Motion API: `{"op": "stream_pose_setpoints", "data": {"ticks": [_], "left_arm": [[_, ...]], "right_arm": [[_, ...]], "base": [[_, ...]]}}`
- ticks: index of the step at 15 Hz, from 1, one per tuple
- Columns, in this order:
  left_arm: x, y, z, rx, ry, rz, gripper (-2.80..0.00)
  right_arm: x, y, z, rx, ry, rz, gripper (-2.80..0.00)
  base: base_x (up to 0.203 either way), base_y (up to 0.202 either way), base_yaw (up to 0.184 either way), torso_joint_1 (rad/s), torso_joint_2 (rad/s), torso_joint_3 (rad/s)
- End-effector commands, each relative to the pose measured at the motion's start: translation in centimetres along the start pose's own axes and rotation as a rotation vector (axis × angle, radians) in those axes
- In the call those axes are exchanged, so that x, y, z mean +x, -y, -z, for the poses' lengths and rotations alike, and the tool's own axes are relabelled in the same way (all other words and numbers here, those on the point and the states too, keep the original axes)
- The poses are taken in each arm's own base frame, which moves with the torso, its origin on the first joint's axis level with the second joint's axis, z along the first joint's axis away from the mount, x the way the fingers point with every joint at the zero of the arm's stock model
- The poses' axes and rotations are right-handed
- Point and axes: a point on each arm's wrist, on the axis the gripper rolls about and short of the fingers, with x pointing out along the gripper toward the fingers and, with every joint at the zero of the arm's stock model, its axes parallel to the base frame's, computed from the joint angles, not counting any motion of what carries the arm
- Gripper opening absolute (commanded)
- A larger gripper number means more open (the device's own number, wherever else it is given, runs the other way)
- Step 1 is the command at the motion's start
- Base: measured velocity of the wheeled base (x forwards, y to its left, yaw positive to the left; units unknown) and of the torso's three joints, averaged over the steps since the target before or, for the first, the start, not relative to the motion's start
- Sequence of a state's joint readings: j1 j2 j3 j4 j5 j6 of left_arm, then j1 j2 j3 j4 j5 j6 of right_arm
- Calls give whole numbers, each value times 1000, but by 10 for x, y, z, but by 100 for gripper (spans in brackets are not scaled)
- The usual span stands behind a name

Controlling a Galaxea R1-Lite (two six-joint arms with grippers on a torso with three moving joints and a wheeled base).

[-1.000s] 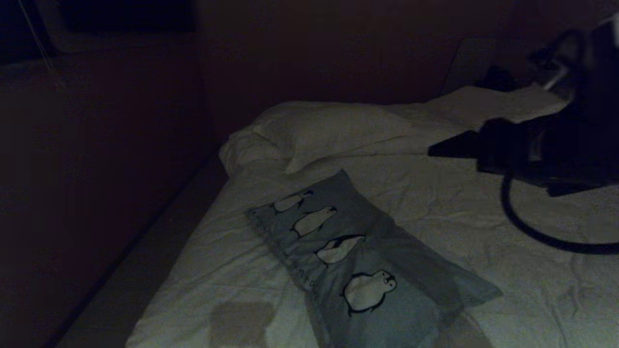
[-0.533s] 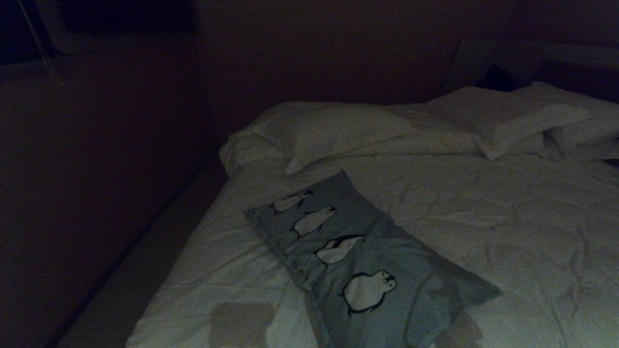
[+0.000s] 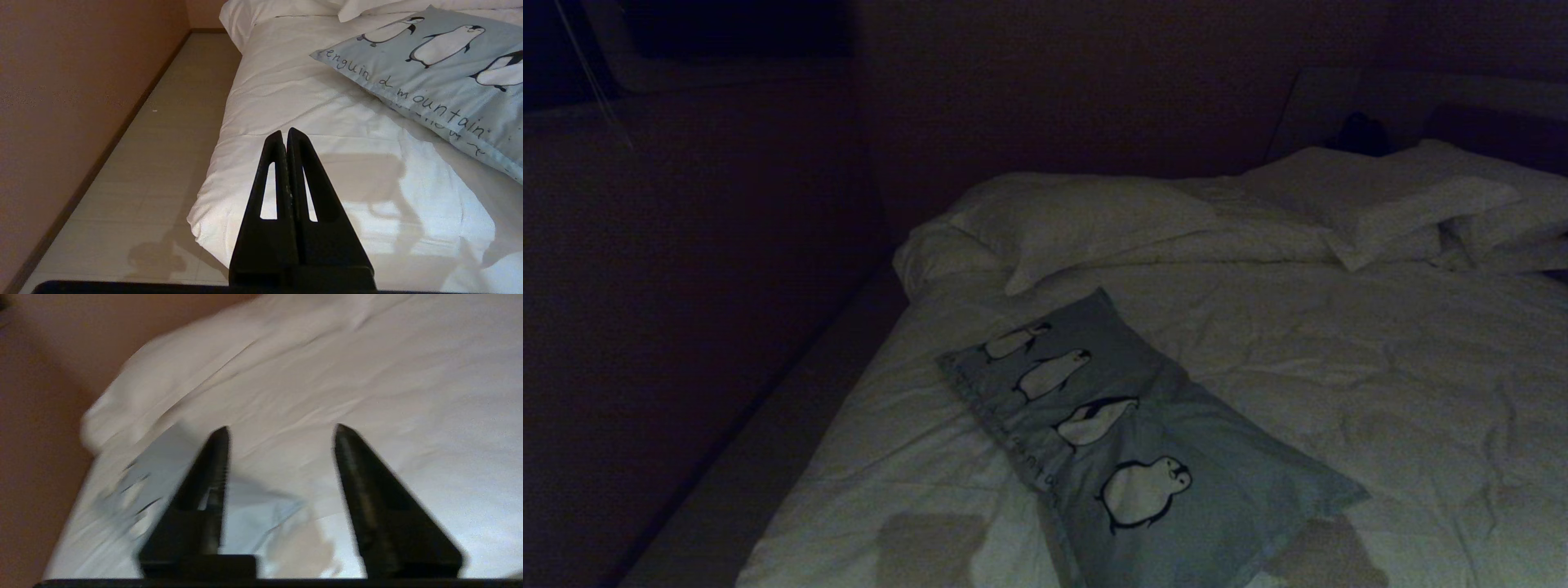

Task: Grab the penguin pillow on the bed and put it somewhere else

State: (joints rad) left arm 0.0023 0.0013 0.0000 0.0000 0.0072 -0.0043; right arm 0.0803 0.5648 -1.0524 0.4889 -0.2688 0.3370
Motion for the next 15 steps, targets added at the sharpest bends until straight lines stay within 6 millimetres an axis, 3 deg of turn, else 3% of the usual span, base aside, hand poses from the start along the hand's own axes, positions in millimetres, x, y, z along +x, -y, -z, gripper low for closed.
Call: {"op": "stream_pose_setpoints", "data": {"ticks": [1,6,12,15], "left_arm": [[0,0,0,0,0,-1,-280],[0,0,0,0,0,-1,-280],[0,0,0,0,0,0,-280],[0,0,0,0,0,-1,-280]], "right_arm": [[-22,5,7,-65,87,89,-280],[-44,14,33,-71,115,61,-280],[-43,29,78,-99,59,74,-280],[-48,39,103,-163,48,-44,-280]], "base": [[0,0,0,0,0,0],[0,0,0,0,0,0],[0,0,0,0,0,0],[0,0,0,0,0,0]]}}
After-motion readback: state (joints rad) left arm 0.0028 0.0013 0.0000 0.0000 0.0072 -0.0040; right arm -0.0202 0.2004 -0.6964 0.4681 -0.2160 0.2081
